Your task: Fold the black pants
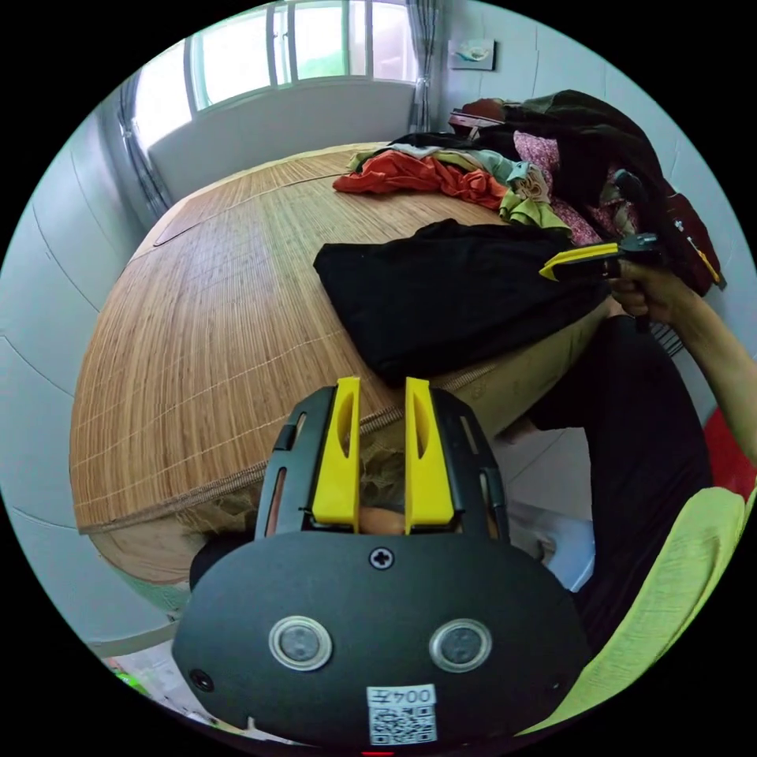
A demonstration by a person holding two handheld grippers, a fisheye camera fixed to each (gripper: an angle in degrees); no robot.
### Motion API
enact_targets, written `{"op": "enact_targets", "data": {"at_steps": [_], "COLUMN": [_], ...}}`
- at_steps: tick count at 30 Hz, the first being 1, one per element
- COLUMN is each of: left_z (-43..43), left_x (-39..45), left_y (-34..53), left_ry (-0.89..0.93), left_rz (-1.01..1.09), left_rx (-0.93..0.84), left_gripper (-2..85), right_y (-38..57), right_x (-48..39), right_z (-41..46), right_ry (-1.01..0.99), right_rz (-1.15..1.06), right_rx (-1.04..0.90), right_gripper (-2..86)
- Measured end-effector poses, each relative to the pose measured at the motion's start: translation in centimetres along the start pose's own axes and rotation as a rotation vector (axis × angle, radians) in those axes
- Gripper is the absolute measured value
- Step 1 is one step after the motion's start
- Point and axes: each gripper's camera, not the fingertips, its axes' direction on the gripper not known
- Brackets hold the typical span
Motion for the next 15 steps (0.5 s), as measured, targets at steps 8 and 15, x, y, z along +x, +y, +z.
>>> {"op": "enact_targets", "data": {"at_steps": [8, 15], "left_z": [0.0, -0.1], "left_x": [1.5, 0.9], "left_y": [-0.3, 0.8], "left_ry": [-0.040, -0.130], "left_rz": [-0.031, -0.027], "left_rx": [0.036, -0.015], "left_gripper": [7.1, 4.9], "right_y": [-1.2, -1.2], "right_x": [0.1, 0.9], "right_z": [0.4, 0.6], "right_ry": [-0.038, -0.060], "right_rz": [0.042, 0.057], "right_rx": [-0.007, -0.002], "right_gripper": [8.3, 7.8]}}
